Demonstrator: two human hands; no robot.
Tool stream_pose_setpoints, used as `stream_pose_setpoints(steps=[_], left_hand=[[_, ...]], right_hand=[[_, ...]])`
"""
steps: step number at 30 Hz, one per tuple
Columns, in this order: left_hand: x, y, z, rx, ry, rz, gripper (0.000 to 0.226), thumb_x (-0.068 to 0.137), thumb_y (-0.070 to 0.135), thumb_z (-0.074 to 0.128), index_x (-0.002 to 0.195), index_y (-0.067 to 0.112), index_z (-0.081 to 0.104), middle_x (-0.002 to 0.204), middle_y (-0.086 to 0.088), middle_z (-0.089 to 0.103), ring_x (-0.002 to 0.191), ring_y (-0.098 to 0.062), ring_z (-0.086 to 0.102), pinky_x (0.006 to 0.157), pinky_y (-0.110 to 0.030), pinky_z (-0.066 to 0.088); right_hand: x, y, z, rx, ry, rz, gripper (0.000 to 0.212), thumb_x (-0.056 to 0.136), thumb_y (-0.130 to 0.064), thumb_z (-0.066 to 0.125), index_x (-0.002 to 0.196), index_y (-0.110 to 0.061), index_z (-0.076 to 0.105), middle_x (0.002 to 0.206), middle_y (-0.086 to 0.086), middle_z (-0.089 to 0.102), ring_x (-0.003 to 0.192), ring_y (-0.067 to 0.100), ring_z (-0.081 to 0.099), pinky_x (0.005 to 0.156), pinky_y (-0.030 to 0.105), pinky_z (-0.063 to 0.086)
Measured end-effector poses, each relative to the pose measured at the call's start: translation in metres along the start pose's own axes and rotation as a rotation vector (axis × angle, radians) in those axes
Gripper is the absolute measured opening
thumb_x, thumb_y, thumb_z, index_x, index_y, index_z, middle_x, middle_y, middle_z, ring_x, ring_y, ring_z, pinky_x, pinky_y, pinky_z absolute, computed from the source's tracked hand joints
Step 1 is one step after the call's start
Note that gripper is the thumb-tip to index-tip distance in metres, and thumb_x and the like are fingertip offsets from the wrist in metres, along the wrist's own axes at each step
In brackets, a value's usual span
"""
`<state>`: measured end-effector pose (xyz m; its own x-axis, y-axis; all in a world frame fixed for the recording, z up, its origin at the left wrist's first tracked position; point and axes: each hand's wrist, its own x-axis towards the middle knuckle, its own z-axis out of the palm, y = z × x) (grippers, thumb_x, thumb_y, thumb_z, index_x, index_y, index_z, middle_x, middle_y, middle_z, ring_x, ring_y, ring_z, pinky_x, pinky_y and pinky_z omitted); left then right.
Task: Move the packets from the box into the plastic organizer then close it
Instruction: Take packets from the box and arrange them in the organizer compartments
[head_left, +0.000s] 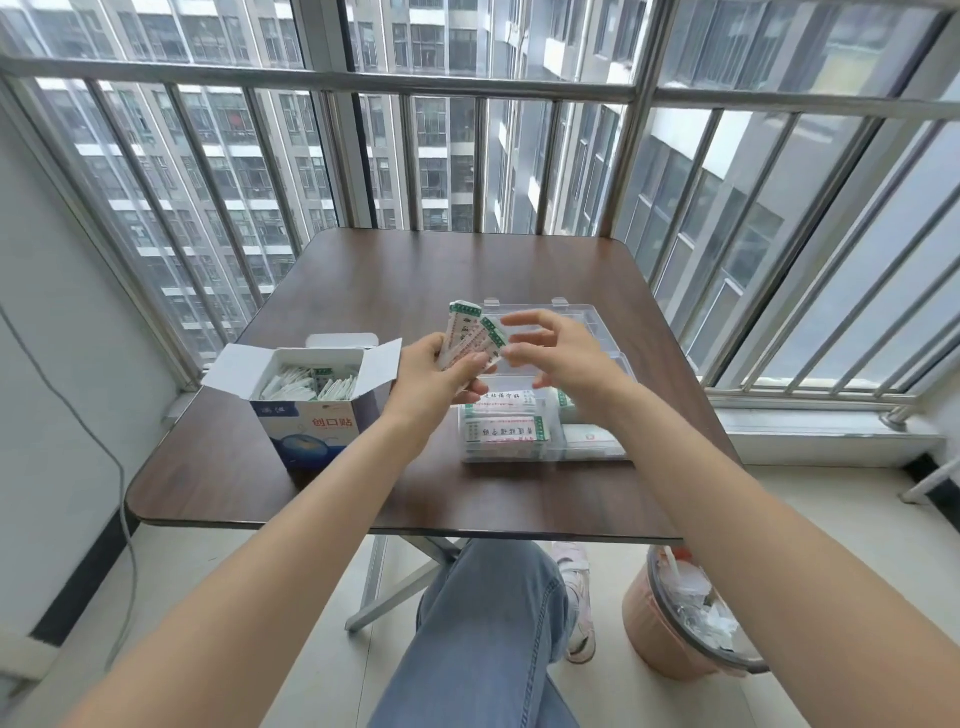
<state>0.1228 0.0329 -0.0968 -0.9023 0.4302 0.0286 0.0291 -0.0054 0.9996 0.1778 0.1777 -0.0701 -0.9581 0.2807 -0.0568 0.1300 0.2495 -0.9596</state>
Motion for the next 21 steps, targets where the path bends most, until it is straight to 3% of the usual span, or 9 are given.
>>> stream_pose_setpoints(steps=[3, 6, 8, 11, 14, 19, 21], left_hand=[[-0.001, 0.001, 0.004, -0.037, -0.066, -0.012, 0.006, 0.093, 0.013, 0.057, 0.099, 0.011, 0.059, 0.078, 0.000, 0.066, 0.054, -0.003, 0.062, 0.052, -0.015, 0.049], [0.000, 0.001, 0.007, -0.083, -0.050, -0.030, 0.016, 0.099, 0.013, 0.045, 0.101, 0.008, 0.060, 0.081, -0.004, 0.068, 0.062, -0.007, 0.067, 0.061, -0.018, 0.055], [0.002, 0.000, 0.007, -0.063, -0.008, -0.021, 0.017, 0.096, 0.009, 0.050, 0.107, 0.003, 0.062, 0.084, -0.004, 0.069, 0.067, -0.009, 0.068, 0.066, -0.020, 0.056], [0.003, -0.001, 0.006, -0.054, 0.037, -0.029, 0.019, 0.087, 0.004, 0.062, 0.107, 0.005, 0.063, 0.082, 0.001, 0.068, 0.065, -0.004, 0.065, 0.060, -0.016, 0.053], [0.001, 0.000, 0.006, -0.062, 0.028, -0.056, 0.023, 0.083, 0.003, 0.067, 0.105, 0.008, 0.062, 0.085, 0.001, 0.068, 0.071, -0.008, 0.065, 0.066, -0.023, 0.054], [0.003, -0.003, 0.007, -0.056, 0.046, -0.067, 0.014, 0.093, 0.012, 0.057, 0.106, 0.012, 0.062, 0.088, 0.002, 0.068, 0.078, -0.011, 0.065, 0.074, -0.030, 0.055], [0.004, -0.004, 0.007, -0.037, 0.083, -0.047, 0.014, 0.095, 0.010, 0.053, 0.107, 0.010, 0.060, 0.088, 0.002, 0.066, 0.078, -0.009, 0.064, 0.070, -0.023, 0.056]], right_hand=[[0.000, 0.001, 0.001, 0.014, 0.025, -0.041, 0.013, 0.084, -0.008, 0.068, 0.084, -0.018, 0.059, 0.076, 0.002, 0.066, 0.058, 0.002, 0.060, 0.049, 0.014, 0.042], [0.002, 0.004, 0.002, 0.016, 0.074, -0.063, 0.015, 0.081, -0.004, 0.070, 0.078, -0.016, 0.061, 0.071, 0.003, 0.065, 0.051, -0.001, 0.057, 0.049, 0.013, 0.044], [0.002, 0.007, 0.002, 0.022, 0.088, -0.062, 0.013, 0.080, -0.005, 0.071, 0.080, -0.014, 0.062, 0.071, 0.003, 0.066, 0.051, 0.001, 0.058, 0.052, 0.014, 0.046], [0.000, 0.010, 0.002, 0.080, 0.094, -0.058, 0.014, 0.079, -0.001, 0.071, 0.087, -0.009, 0.062, 0.072, 0.004, 0.066, 0.049, 0.001, 0.058, 0.052, 0.014, 0.047], [-0.002, 0.011, 0.000, 0.063, 0.117, -0.063, 0.018, 0.080, -0.002, 0.071, 0.089, -0.014, 0.062, 0.071, 0.002, 0.065, 0.049, 0.001, 0.056, 0.048, 0.012, 0.043], [-0.003, 0.016, 0.002, 0.035, 0.155, -0.024, 0.019, 0.083, -0.005, 0.068, 0.098, -0.016, 0.063, 0.073, 0.001, 0.064, 0.057, 0.007, 0.054, 0.050, 0.013, 0.044], [-0.001, 0.019, 0.001, 0.052, 0.184, 0.008, 0.017, 0.086, -0.004, 0.065, 0.099, -0.014, 0.065, 0.074, 0.002, 0.064, 0.059, 0.008, 0.053, 0.052, 0.013, 0.046]])
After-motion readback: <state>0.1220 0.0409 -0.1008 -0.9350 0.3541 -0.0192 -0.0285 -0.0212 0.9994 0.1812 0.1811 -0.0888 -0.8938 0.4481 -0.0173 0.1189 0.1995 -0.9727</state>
